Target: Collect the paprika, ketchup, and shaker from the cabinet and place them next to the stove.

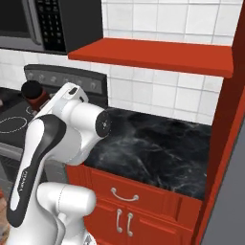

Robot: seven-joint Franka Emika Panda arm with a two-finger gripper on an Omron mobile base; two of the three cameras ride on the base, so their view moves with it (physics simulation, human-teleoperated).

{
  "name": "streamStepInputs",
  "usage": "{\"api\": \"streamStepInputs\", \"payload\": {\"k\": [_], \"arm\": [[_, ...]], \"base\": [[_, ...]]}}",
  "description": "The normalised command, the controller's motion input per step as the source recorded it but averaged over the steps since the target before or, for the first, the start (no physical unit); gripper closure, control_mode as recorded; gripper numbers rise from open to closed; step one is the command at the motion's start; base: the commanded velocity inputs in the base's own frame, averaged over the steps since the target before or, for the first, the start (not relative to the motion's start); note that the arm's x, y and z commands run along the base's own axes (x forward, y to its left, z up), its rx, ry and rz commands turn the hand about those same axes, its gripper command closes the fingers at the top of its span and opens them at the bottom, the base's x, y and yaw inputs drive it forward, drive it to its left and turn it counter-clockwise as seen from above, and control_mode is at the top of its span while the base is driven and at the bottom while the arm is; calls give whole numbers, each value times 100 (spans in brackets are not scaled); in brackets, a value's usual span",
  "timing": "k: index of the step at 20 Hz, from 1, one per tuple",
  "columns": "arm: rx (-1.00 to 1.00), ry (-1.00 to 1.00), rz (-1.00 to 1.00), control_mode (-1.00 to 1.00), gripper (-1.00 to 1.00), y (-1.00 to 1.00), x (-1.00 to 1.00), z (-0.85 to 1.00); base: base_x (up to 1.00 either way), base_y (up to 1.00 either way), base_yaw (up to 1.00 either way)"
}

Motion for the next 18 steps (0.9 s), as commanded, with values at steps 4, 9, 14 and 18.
{"api": "streamStepInputs", "payload": {"k": [4,9,14,18], "arm": [[0,0,0,100,100,0,0,0],[0,0,0,100,100,0,0,0],[0,0,0,100,100,0,0,0],[0,0,0,100,100,0,0,0]], "base": [[52,34,-12],[43,38,-20],[44,41,-24],[51,19,-18]]}}
